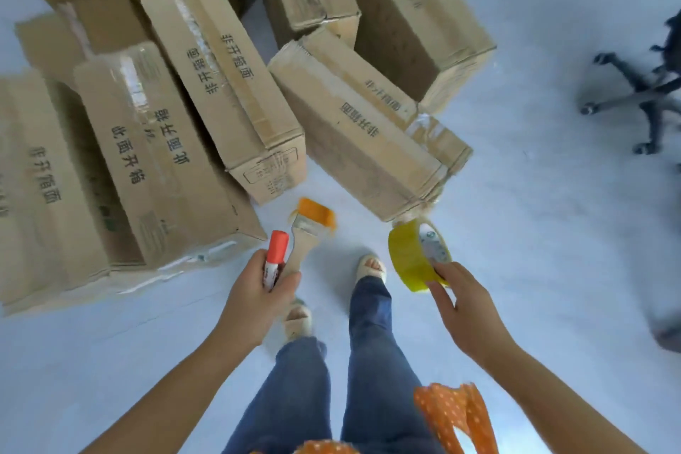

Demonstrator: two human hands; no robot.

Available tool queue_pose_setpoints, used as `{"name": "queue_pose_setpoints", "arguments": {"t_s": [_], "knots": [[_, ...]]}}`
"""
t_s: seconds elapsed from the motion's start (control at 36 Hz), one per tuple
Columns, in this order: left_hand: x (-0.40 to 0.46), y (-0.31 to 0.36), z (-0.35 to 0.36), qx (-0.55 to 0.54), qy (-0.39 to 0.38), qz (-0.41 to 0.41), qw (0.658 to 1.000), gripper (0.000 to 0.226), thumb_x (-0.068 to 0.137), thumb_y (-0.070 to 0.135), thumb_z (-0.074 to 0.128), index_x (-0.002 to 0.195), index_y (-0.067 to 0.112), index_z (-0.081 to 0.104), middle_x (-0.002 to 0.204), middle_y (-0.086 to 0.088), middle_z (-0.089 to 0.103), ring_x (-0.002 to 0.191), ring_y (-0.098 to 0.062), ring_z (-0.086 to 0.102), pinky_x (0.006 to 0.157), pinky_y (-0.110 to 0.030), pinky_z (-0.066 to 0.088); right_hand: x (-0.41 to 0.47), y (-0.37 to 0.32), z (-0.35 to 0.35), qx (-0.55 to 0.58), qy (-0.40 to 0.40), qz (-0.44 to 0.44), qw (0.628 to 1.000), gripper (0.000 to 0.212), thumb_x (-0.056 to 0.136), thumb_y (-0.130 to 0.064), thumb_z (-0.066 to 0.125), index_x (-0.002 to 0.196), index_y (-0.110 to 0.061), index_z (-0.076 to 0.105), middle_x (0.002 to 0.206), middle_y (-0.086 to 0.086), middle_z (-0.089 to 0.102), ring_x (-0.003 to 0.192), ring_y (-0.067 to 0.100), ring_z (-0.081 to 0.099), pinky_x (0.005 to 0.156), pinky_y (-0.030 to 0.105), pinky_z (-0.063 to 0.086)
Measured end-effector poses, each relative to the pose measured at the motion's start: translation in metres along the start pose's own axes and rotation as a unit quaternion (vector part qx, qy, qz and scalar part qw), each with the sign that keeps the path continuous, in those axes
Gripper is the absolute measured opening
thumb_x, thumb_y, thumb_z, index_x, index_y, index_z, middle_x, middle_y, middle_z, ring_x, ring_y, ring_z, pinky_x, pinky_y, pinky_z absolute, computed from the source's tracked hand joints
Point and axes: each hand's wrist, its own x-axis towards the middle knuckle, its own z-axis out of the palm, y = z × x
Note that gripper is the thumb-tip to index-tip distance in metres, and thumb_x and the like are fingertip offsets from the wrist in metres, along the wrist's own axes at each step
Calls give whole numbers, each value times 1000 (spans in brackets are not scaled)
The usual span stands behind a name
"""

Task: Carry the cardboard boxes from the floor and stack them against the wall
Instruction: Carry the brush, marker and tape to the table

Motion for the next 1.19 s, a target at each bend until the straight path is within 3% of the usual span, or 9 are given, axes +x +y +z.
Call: {"name": "queue_pose_setpoints", "arguments": {"t_s": [0.33,0.47,0.53,0.58,0.72,0.83,0.92,1.03,1.19], "knots": [[-64,21,-10,160,-133,142,968,28,83,22,68,84,2,48,53,6,34,43,-8,32,46,-24,29,-197,-7,20,110,240,172,949,8,88,-8,62,96,-8,65,88,-11,55,73,0,48,68,-3,34],[-93,30,28,208,-210,180,938,20,87,10,63,86,-1,47,47,7,35,39,-8,33,44,-20,30,-272,-2,33,165,334,231,899,17,85,-42,46,95,-34,56,87,-20,56,81,-19,50,62,-2,35],[-110,30,51,222,-236,203,924,19,86,9,64,84,0,48,47,8,38,41,-8,35,50,-25,33,-302,9,40,165,374,258,875,8,88,-28,55,90,-35,55,88,-17,57,80,-18,50,61,-2,34],[-127,29,77,240,-261,223,908,17,85,10,65,82,4,49,48,8,42,42,-9,38,53,-31,32,-334,20,47,158,400,292,854,21,88,-9,62,91,-29,54,84,-20,56,78,-17,50,60,-1,34],[-182,11,147,271,-345,254,862,24,84,9,66,73,24,50,51,8,46,44,-7,39,46,-19,32,-418,52,63,184,445,360,799,23,88,-7,64,91,-28,55,85,-22,57,79,-17,51,61,0,35],[-246,-12,205,303,-392,273,824,16,84,8,66,80,15,52,49,9,47,44,-7,42,45,-14,32,-492,79,66,180,474,389,769,8,85,-38,49,90,-44,49,96,-42,50,82,-21,49,68,-3,35],[-298,-31,245,315,-429,278,799,18,84,10,67,79,20,53,56,4,47,48,-9,42,53,-23,35,-548,101,68,171,491,414,747,15,80,-52,37,91,-61,43,99,-42,49,82,-19,50,66,0,37],[-369,-53,300,327,-472,294,764,23,85,8,66,76,24,52,53,8,49,47,-8,41,55,-31,33,-618,131,77,168,520,438,714,17,83,-48,39,97,-42,48,98,-38,50,82,-17,49,67,0,35],[-459,-69,364,327,-517,303,731,15,88,16,62,81,17,49,51,9,41,42,-8,41,42,-17,31,-687,163,73,181,557,463,666,14,86,-42,43,97,-41,51,99,-28,54,83,-7,55,68,3,38]]}}
